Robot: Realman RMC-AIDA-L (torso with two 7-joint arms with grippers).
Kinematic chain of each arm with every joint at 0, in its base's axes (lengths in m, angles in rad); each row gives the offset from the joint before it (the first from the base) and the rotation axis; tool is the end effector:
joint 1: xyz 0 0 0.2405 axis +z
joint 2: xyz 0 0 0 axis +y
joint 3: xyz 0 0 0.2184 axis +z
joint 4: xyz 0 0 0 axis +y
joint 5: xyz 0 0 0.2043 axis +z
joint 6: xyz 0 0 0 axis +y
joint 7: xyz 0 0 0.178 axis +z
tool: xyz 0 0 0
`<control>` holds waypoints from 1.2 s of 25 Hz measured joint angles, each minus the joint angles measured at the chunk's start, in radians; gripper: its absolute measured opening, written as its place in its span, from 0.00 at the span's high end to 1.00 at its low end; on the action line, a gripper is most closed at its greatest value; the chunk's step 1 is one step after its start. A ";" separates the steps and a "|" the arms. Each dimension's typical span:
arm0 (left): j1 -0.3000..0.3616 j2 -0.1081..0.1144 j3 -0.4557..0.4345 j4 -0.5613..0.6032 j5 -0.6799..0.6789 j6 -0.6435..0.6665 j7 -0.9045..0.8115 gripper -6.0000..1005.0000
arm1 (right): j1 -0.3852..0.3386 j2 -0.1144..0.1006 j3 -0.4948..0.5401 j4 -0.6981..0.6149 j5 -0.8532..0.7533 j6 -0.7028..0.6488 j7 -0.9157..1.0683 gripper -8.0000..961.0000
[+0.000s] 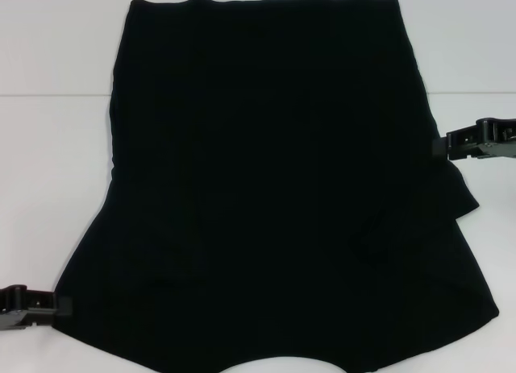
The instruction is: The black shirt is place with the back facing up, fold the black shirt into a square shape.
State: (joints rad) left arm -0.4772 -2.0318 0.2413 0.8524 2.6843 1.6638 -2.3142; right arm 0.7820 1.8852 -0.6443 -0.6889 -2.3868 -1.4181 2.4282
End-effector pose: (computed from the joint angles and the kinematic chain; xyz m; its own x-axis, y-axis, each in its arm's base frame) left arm -0.3351 0.2687 0.0503 -0.0074 0.9403 0.3403 0.9976 0.0303 -0.0620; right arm 0.2271 0.4022 0.0603 0.3351 -0.8654 -0.3725 -0.9417 -0.2947 -0.1627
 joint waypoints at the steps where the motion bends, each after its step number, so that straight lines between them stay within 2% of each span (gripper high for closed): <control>1: -0.002 -0.001 0.001 -0.001 -0.002 0.003 0.000 0.54 | -0.001 0.000 0.000 0.000 0.000 0.000 0.000 0.56; 10: -0.030 -0.004 0.007 -0.034 -0.017 -0.004 0.007 0.54 | -0.004 0.004 0.000 -0.006 0.002 -0.003 -0.003 0.56; 20: 0.012 0.004 -0.007 0.032 -0.017 0.002 -0.026 0.54 | -0.009 0.003 0.001 -0.008 0.003 -0.003 -0.003 0.56; 30: 0.004 -0.003 0.010 0.014 -0.015 -0.011 -0.026 0.54 | -0.009 0.003 0.001 -0.009 0.005 -0.001 -0.003 0.56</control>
State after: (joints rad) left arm -0.4736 -2.0349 0.2518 0.8659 2.6695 1.6529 -2.3403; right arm 0.7730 1.8877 -0.6432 -0.6980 -2.3821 -1.4193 2.4252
